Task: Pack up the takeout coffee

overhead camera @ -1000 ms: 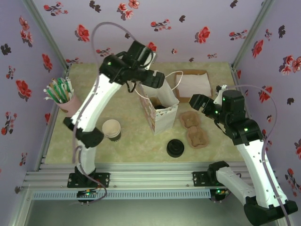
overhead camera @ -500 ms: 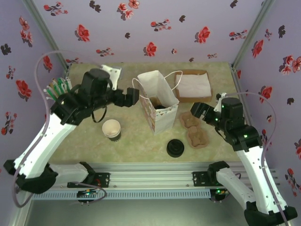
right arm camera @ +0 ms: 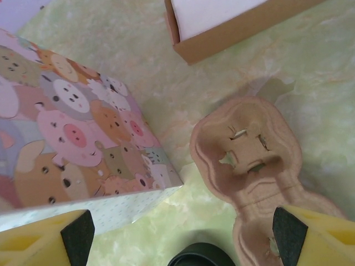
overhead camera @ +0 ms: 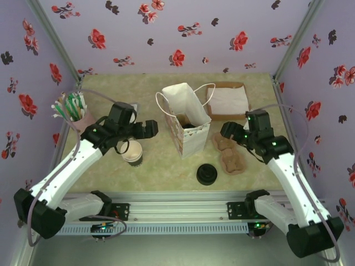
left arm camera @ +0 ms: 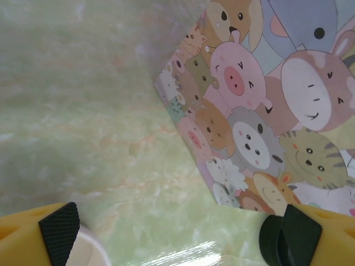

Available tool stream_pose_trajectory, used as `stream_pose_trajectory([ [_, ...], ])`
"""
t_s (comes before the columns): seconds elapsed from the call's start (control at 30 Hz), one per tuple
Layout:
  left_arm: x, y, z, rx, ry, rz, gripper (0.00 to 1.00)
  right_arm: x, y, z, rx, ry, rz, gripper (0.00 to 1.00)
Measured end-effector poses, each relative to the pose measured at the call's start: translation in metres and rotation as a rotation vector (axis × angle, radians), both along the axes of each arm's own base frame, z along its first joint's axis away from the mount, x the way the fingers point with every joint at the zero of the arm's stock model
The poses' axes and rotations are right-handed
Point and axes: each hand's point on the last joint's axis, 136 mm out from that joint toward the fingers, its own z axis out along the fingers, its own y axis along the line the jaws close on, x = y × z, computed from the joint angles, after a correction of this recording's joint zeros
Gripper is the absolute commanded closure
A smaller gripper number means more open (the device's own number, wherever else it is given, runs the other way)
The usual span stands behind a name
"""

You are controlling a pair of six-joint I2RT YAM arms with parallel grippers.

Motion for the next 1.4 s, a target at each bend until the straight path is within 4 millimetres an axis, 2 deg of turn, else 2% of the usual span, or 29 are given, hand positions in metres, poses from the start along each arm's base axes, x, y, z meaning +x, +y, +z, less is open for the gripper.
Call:
stream_pose_trajectory([
  [0.23, 0.02, -0.019, -0.021, -0.084, 0.054, -0.007, 0.17, 0.035, 0.014, -0.033, 0.001, 0.058, 0.014, 0.19],
  [0.4, 0.034, -0.022, -0.025, -0.127, 0.064, 0.003, 0.22, 0.043, 0.027, -0.042, 0.025, 0.067, 0.051, 0.19],
  [0.57, 0.044, -0.022, -0.03, -0.156, 0.071, 0.01, 0.23, 0.04, 0.05, -0.043, 0.037, 0.061, 0.122, 0.19],
  [0.77, 0.052, -0.023, -0.038, -0.17, 0.092, 0.011, 0.23, 0.032, 0.069, -0.047, 0.035, 0.073, 0.18, 0.19],
  [1.03, 0.064, -0.025, -0.043, -0.185, 0.11, 0.011, 0.24, 0.026, 0.079, -0.047, 0.041, 0.079, 0.205, 0.19],
  [1.4, 0.082, -0.028, -0.035, -0.217, 0.102, 0.009, 0.23, 0.014, 0.095, -0.049, 0.032, 0.088, 0.255, 0.19],
])
